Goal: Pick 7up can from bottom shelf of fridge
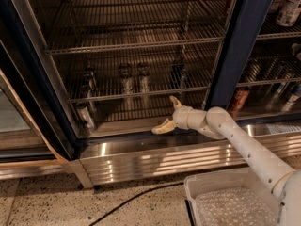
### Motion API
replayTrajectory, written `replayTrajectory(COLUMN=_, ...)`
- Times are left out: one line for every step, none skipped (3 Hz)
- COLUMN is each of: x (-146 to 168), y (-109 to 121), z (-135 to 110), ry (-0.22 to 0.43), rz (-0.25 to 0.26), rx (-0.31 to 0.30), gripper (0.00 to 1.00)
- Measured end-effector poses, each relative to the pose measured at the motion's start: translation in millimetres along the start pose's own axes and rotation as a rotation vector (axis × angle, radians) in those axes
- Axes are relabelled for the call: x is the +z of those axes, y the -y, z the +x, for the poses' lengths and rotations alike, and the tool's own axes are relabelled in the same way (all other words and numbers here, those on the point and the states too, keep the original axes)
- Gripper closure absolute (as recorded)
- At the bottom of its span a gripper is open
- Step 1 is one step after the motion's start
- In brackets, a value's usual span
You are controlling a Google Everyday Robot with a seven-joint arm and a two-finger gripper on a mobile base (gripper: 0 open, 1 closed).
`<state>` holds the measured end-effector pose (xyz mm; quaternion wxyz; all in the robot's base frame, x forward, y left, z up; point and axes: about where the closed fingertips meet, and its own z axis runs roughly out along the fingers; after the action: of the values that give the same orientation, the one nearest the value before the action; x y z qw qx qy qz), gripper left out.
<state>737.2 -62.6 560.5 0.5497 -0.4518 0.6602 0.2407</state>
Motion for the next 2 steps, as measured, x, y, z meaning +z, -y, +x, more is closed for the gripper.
replayTrajectory(x=19, y=22, z=-16, ry=0.075, rz=0.081, rx=0.018, gripper=0.00)
replayTrajectory(x=31, y=38, z=-29, ry=0.098, rz=0.168, rx=0.049, gripper=0.00)
